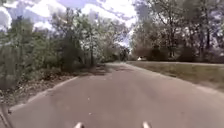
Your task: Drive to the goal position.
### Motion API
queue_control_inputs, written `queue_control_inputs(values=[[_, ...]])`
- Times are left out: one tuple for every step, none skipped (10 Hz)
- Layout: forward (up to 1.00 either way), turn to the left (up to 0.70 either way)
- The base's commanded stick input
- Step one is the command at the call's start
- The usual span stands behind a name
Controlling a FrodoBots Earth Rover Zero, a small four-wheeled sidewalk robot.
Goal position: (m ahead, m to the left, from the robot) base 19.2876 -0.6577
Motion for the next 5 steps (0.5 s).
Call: queue_control_inputs(values=[[1.0,0.0],[1.0,0.0],[1.0,0.0],[1.0,0.0],[1.0,0.0]])
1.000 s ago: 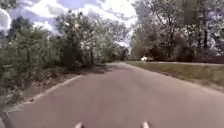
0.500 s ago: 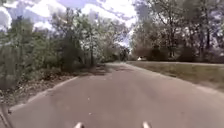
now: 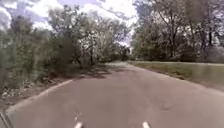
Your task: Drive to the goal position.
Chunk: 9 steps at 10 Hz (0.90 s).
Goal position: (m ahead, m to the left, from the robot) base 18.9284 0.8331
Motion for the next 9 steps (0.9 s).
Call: queue_control_inputs(values=[[1.0,0.0],[1.0,0.0],[1.0,0.0],[1.0,0.0],[1.0,0.0],[1.0,0.0],[1.0,0.0],[1.0,0.0],[1.0,0.0]])
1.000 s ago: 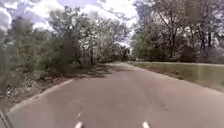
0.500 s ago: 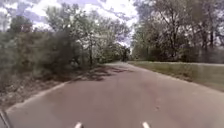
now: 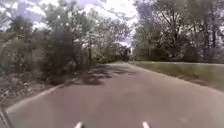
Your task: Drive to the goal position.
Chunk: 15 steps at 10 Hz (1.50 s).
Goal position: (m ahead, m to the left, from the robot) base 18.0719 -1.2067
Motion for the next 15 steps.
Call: queue_control_inputs(values=[[1.0,0.0],[1.0,0.0],[1.0,0.0],[1.0,0.0],[1.0,0.0],[1.0,0.0],[1.0,0.0],[1.0,0.0],[1.0,0.0],[1.0,0.0],[1.0,0.0],[1.0,0.0],[1.0,0.0],[1.0,0.0],[1.0,0.0]])
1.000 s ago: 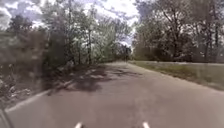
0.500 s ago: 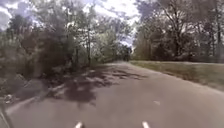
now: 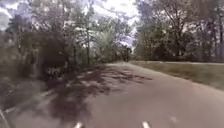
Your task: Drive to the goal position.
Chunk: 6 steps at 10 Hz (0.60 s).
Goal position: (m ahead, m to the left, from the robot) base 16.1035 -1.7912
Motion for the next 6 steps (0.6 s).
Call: queue_control_inputs(values=[[1.0,0.0],[1.0,0.0],[1.0,0.0],[1.0,0.0],[1.0,0.0],[1.0,0.0]])
